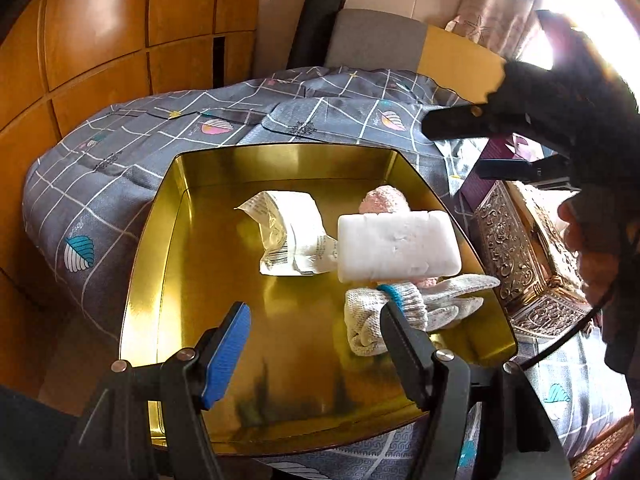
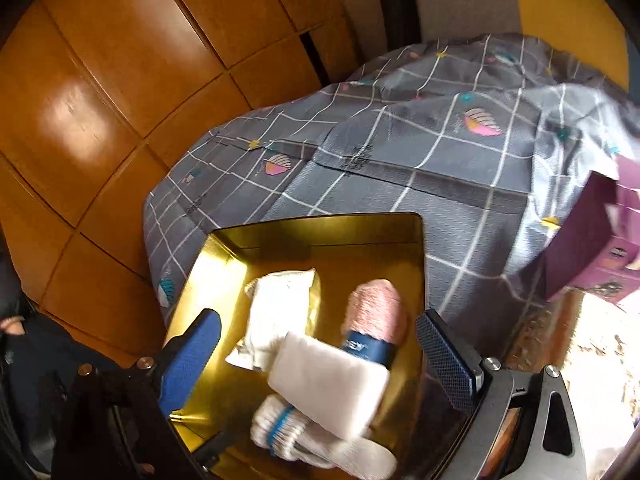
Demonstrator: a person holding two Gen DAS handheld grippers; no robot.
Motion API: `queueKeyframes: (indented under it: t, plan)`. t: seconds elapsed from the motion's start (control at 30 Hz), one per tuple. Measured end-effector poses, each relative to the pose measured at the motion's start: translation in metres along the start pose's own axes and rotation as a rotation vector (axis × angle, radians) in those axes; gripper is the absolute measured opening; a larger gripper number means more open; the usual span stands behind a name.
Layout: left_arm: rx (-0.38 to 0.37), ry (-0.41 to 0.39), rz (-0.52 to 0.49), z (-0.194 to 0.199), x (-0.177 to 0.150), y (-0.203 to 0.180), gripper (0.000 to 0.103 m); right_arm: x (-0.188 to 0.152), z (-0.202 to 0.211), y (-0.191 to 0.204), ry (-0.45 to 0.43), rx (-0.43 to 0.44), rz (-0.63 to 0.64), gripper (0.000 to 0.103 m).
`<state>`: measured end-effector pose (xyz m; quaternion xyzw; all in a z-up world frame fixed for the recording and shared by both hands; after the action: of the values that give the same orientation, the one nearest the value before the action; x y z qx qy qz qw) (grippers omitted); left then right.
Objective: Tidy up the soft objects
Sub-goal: 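Carry the white sponge to the gold tray and release it with the right gripper, then move both tools back over the remaining items on the bed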
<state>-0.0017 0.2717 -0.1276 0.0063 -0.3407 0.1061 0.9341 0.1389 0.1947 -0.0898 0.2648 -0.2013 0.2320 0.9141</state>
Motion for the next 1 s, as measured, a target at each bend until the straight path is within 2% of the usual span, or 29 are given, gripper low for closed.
queueKeyframes:
  t: [0.23, 0.4, 0.8, 1.0]
  plan:
    - [0.005, -0.007, -0.03, 0.004, 0.004, -0.011, 0.068, -0.012, 0.039, -0.007, -0.129, -0.098, 0.094, 0.099]
    - [0.004, -0.022, -0.058, 0.009, 0.007, -0.02, 0.068, -0.021, 0.069, -0.022, -0.203, -0.155, 0.11, 0.101]
    - [-0.013, -0.04, -0.135, 0.019, 0.016, -0.049, 0.068, -0.039, 0.136, -0.098, -0.31, -0.253, -0.018, 0.101]
    - [-0.034, -0.069, -0.172, 0.027, 0.025, -0.066, 0.068, -0.049, 0.164, -0.137, -0.35, -0.34, -0.06, 0.101]
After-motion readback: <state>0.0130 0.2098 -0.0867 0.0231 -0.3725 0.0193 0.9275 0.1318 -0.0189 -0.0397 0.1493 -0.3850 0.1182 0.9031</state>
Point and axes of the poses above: each gripper's, at about its wrist camera, not at the fingertips, and z roughly against the way its jaws point, y to its left, x to its top, the point moved 8 cm from there along -z, roughly the way its jaws point, and after that the axes turned 8 degrees about -z, right-handed, at the moved point
